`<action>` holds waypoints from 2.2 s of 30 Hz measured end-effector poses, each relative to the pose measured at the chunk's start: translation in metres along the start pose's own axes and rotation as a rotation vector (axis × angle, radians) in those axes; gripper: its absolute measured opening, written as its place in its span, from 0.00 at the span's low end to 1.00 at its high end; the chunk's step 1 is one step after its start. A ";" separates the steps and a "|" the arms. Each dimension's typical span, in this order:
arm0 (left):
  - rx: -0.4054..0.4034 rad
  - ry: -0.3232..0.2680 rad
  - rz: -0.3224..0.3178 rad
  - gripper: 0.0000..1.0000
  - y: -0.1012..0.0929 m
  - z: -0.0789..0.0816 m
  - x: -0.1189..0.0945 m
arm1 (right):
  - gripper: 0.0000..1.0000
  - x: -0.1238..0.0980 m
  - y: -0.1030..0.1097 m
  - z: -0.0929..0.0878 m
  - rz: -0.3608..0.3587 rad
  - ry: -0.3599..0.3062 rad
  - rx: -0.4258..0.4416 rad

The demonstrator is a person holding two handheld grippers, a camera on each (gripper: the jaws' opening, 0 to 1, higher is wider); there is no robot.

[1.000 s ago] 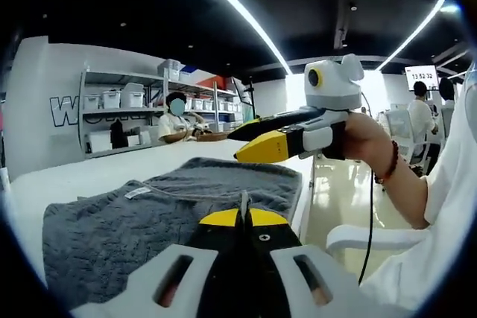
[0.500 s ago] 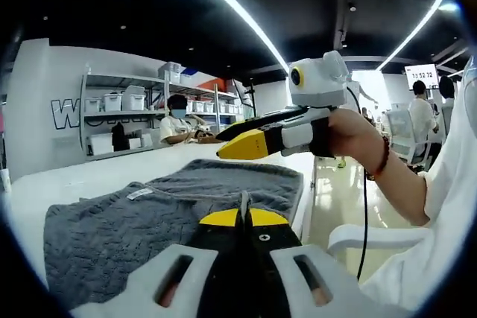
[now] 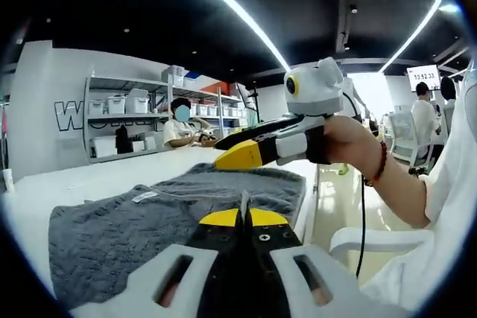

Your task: Open the folded towel by lifting each exposed corner and separating the folded layers until the towel lies flat within the target outline without major curled edges

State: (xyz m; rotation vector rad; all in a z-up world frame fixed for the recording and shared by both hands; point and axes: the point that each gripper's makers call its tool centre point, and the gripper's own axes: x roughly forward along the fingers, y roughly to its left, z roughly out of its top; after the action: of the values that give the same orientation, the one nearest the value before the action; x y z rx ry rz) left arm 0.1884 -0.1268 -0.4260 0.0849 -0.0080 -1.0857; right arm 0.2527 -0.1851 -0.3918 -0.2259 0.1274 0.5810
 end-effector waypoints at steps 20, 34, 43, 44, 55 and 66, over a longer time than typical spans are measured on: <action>0.011 -0.021 0.015 0.02 0.001 0.005 -0.002 | 0.40 0.012 -0.001 0.009 0.010 0.008 -0.012; -0.006 -0.038 0.034 0.02 0.007 0.006 -0.006 | 0.39 0.034 -0.014 -0.002 -0.022 0.043 0.005; -0.008 -0.042 0.034 0.02 0.006 0.005 -0.007 | 0.39 0.044 -0.016 -0.007 -0.031 0.067 -0.008; -0.009 -0.041 0.034 0.02 0.007 0.005 -0.007 | 0.39 0.044 -0.016 -0.007 -0.026 0.071 -0.005; -0.011 -0.040 0.030 0.02 0.006 0.005 -0.007 | 0.39 0.051 -0.026 -0.011 -0.020 0.086 0.021; -0.009 -0.037 0.017 0.02 0.003 0.004 -0.003 | 0.37 0.069 -0.028 -0.013 -0.010 0.091 0.023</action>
State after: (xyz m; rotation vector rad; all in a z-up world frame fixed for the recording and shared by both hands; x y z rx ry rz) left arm 0.1892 -0.1227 -0.4220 0.0567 -0.0365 -1.0698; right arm 0.3246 -0.1747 -0.4118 -0.2308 0.2210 0.5594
